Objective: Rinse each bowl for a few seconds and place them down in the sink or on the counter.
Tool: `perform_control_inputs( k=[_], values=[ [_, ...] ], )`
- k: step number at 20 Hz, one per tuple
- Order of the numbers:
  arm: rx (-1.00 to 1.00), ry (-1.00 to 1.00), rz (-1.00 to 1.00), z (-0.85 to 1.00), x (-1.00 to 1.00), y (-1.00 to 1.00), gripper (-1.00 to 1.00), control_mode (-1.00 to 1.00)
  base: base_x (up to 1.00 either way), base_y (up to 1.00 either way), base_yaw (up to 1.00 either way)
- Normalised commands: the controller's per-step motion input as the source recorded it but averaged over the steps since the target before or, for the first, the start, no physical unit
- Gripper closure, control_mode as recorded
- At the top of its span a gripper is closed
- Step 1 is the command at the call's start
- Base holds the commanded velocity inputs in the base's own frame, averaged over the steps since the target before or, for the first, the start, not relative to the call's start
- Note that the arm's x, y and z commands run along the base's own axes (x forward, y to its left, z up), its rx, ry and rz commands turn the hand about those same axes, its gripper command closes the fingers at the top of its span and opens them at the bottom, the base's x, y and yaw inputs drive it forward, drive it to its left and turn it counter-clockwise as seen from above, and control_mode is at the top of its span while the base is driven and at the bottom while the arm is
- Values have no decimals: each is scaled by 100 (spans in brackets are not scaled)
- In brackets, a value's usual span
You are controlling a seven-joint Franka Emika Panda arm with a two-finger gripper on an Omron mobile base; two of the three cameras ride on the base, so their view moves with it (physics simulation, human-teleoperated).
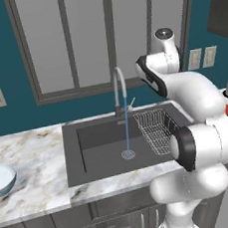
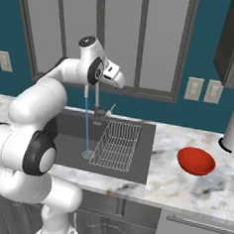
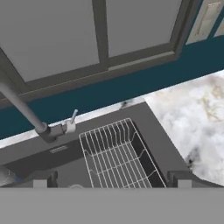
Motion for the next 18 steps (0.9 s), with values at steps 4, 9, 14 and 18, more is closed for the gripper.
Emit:
perform_control_inputs(
  k=[4, 9, 14, 18],
  values=[
    [0, -2, -2, 4, -19, -22, -100, -100, 0, 0, 0],
    [0, -2, -1, 0, -23, -22, -100, -100, 0, 0, 0],
    [0, 0, 0, 0, -36, -33, -100, -100, 0, 0, 0],
    [0, 0, 0, -6, -32, -37, -100, -100, 0, 0, 0]
  ],
)
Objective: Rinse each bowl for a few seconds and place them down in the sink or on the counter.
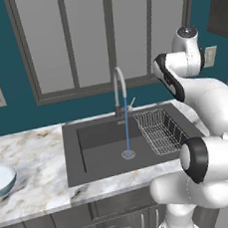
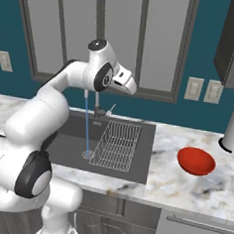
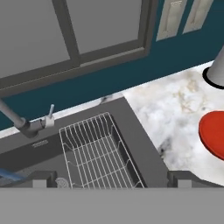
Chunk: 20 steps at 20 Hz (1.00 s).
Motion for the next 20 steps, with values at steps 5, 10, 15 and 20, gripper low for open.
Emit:
perform_control_inputs(
  k=[5, 10, 15, 20],
  values=[
    [-2, 0, 4, -13, -47, -37, -100, -100, 0, 0, 0],
    [-6, 0, 8, -15, -38, -27, -100, -100, 0, 0, 0],
    [-9, 0, 9, -16, -26, -26, -100, -100, 0, 0, 0],
    [-11, 9, 4, -4, -19, -9, -100, -100, 0, 0, 0]
  ],
)
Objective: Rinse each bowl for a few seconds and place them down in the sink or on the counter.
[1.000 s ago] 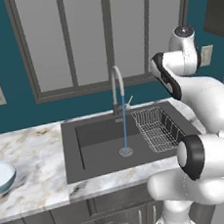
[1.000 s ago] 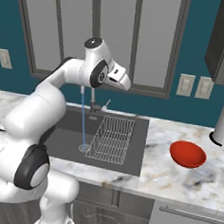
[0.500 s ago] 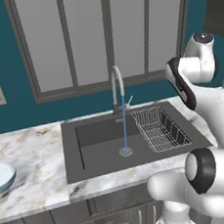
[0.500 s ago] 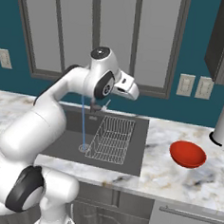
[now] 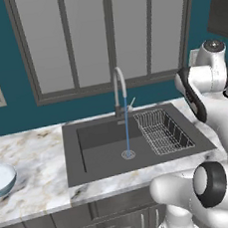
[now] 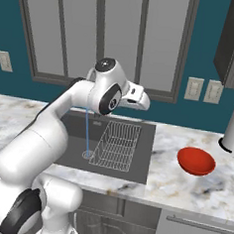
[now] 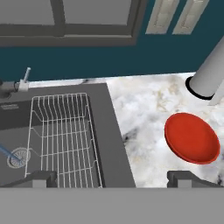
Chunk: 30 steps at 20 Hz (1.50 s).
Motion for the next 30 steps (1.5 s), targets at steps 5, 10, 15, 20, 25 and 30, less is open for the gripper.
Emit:
perform_control_inputs(
  k=[5, 10, 15, 20, 25, 30],
  values=[
    [-8, 14, 2, -6, -8, -5, -100, -100, 0, 0, 0],
    [-4, 15, 1, -6, 0, -3, -100, -100, 0, 0, 0],
    [0, 14, 2, -8, -3, -12, -100, -100, 0, 0, 0],
    [0, 11, 2, -8, -11, -22, -100, -100, 0, 0, 0],
    [-1, 3, 2, -14, -19, -17, -100, -100, 0, 0, 0],
    [-2, 0, 2, -19, -21, -22, -100, -100, 0, 0, 0]
  ],
)
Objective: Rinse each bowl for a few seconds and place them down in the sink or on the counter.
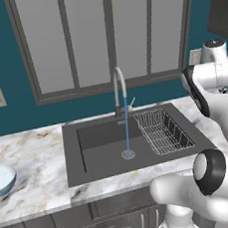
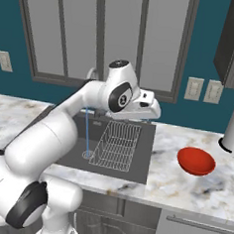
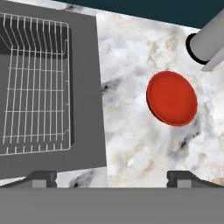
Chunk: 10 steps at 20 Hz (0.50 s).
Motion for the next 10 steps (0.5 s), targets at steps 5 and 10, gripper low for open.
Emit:
perform_control_inputs(
  k=[5, 10],
  values=[
    [0, 4, 2, -20, -17, -22, -100, -100, 0, 0, 0],
    [0, 6, 1, -22, -17, -22, -100, -100, 0, 0, 0]
  ],
)
